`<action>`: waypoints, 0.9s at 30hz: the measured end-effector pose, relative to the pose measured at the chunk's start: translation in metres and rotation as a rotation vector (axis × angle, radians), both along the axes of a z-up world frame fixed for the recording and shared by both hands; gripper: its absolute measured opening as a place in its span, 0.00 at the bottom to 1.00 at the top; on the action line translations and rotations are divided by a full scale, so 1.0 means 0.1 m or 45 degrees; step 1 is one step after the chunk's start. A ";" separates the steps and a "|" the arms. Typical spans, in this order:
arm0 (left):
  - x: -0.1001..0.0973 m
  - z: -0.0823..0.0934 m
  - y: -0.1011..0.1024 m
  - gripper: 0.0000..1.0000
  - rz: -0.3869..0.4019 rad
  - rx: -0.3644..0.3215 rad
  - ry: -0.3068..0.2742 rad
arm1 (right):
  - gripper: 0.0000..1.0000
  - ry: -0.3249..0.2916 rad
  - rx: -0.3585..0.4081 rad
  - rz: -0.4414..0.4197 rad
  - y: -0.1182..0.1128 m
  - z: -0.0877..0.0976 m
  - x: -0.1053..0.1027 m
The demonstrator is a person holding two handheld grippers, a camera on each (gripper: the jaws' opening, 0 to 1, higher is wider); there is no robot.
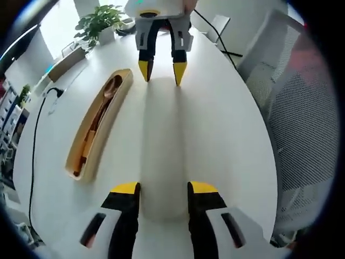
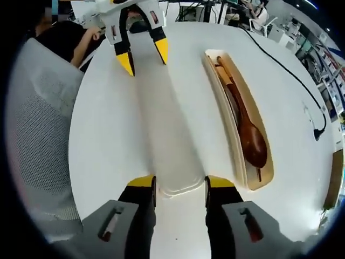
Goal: Arrange the utensils inside the cutlery case until each visible utensil rests in its matching compartment.
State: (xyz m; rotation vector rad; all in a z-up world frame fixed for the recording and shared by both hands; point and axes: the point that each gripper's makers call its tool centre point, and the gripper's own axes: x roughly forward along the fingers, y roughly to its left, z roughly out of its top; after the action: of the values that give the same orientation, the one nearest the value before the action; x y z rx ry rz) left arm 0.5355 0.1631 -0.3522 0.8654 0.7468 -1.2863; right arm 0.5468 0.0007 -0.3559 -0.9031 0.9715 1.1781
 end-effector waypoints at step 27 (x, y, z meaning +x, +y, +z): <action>0.13 -0.01 0.12 0.48 0.333 -0.070 0.140 | 0.15 -0.022 0.215 -0.602 -0.09 -0.03 0.01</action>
State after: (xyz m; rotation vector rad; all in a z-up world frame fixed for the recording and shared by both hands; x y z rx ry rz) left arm 0.5486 0.1752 -0.3536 0.6336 0.8769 -1.1214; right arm 0.5478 -0.0087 -0.3584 -0.5090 0.9875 0.8314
